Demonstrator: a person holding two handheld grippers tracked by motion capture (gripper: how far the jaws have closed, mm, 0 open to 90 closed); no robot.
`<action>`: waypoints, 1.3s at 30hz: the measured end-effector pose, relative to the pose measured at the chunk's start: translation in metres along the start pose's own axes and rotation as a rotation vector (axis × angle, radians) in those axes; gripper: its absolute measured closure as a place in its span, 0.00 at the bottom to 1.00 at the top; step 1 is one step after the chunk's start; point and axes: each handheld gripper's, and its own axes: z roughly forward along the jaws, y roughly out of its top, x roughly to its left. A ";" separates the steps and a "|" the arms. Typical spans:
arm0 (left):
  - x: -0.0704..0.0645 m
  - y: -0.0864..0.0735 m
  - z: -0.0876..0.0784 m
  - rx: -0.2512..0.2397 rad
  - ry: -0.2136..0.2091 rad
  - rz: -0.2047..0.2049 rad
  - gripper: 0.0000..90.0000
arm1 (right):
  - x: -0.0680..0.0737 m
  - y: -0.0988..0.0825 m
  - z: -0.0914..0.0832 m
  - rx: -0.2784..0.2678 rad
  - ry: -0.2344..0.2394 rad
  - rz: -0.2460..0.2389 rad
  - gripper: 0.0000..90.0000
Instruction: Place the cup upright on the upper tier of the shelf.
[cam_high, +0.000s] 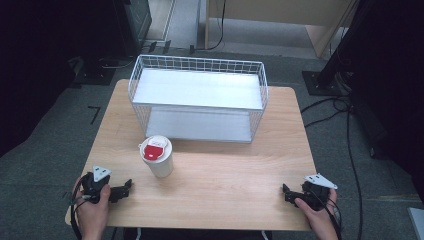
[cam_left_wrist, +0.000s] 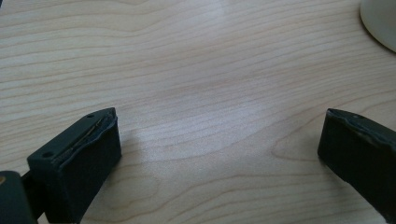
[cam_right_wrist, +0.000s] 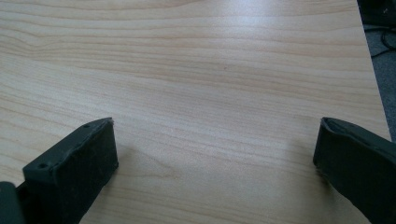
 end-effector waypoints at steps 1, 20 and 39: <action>0.000 0.000 0.000 -0.001 0.002 -0.003 0.00 | 0.000 0.000 0.000 0.000 0.000 0.001 0.00; -0.009 0.003 -0.017 -0.132 -0.097 -0.016 0.00 | 0.000 0.000 0.000 0.000 -0.001 0.000 0.00; -0.054 0.019 -0.032 -0.328 -0.310 0.048 0.00 | 0.000 0.000 0.000 0.000 0.000 0.000 0.00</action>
